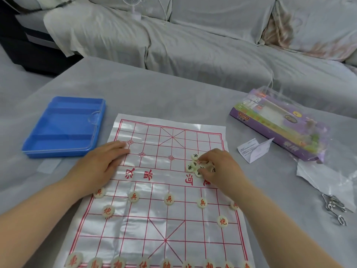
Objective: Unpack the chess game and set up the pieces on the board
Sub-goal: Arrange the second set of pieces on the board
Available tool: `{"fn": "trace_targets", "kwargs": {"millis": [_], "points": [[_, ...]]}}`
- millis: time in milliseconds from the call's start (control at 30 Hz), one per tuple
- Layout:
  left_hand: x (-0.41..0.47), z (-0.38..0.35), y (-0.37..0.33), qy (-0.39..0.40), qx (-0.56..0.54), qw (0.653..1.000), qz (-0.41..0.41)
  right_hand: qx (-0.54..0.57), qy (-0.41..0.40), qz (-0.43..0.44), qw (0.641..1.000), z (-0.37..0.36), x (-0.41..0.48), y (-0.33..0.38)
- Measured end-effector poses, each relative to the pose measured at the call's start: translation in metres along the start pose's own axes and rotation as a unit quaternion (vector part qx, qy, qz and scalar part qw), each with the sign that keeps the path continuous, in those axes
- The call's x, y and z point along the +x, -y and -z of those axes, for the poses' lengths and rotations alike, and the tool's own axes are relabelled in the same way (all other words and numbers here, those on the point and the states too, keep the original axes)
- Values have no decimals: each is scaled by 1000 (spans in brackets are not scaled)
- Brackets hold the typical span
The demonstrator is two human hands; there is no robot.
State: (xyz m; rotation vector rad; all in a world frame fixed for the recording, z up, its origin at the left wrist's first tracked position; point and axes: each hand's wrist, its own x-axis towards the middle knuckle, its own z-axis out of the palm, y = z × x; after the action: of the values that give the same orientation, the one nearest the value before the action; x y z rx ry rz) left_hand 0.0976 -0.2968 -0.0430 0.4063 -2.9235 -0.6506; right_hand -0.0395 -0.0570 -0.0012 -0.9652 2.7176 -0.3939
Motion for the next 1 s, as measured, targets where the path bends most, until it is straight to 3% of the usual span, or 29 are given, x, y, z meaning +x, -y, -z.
{"fn": "trace_targets", "kwargs": {"millis": [333, 500, 733, 900, 1000], "points": [[1, 0, 10, -27, -100, 994, 39, 24, 19, 19, 999, -4, 2, 6], [-4, 9, 14, 0, -33, 998, 50, 76, 26, 11, 997, -4, -4, 6], [-10, 10, 13, -27, 32, 997, 61, 149, 24, 28, 988, -9, -7, 15], [-8, 12, 10, -17, 50, 996, 73, 83, -63, -17, 994, -5, -9, 2], [-8, 12, 9, -16, 54, 996, 75, 34, -61, -51, 996, -5, -9, -3]]}}
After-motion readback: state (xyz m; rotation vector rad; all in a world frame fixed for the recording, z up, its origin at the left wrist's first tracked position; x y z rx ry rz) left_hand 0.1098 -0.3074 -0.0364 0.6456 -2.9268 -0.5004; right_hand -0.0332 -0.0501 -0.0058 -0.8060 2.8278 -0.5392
